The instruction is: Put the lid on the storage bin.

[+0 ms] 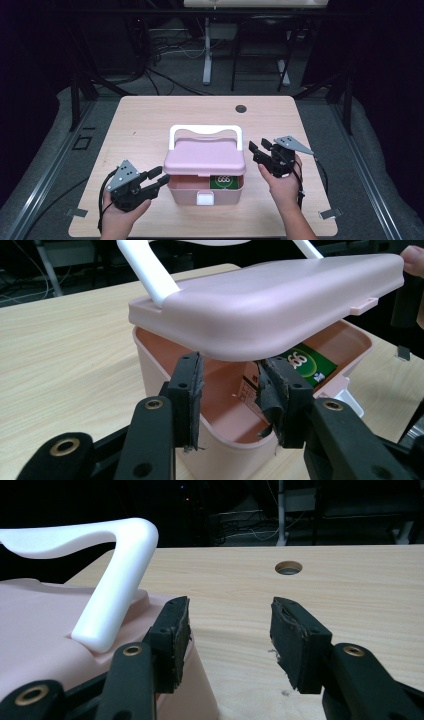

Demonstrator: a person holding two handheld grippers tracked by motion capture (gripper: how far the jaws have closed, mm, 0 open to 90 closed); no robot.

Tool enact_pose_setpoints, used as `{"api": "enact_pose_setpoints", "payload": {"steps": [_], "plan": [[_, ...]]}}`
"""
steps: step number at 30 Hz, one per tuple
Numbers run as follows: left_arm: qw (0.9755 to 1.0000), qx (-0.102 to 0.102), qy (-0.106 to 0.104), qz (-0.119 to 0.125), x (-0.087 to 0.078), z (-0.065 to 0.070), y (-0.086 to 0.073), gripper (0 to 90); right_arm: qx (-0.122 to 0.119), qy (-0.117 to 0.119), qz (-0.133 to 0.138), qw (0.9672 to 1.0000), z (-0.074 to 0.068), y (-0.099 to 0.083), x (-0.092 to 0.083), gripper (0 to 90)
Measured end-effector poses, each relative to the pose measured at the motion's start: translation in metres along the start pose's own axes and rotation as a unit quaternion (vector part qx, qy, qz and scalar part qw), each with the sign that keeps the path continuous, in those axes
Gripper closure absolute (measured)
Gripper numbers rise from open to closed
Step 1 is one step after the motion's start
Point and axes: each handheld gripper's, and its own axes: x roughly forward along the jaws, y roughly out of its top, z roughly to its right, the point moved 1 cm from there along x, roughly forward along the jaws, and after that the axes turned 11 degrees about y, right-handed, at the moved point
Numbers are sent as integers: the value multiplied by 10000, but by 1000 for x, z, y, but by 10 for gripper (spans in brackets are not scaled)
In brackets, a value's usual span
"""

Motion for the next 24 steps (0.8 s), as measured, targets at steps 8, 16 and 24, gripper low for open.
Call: {"api": "enact_pose_setpoints", "payload": {"steps": [8, 16, 24], "plan": [[9999, -7, -36, -98, 0, 0, -7, 610, 9, 1, -8, 10000, 0, 0, 0, 496], [9998, -44, -42, -162, 2, 1, -13, 610, 22, 2, -3, 10000, 1, -1, 1, 496], [9996, -65, -67, -256, 2, 0, -19, 610, 29, -7, -21, 10000, 1, -1, 1, 496]]}}
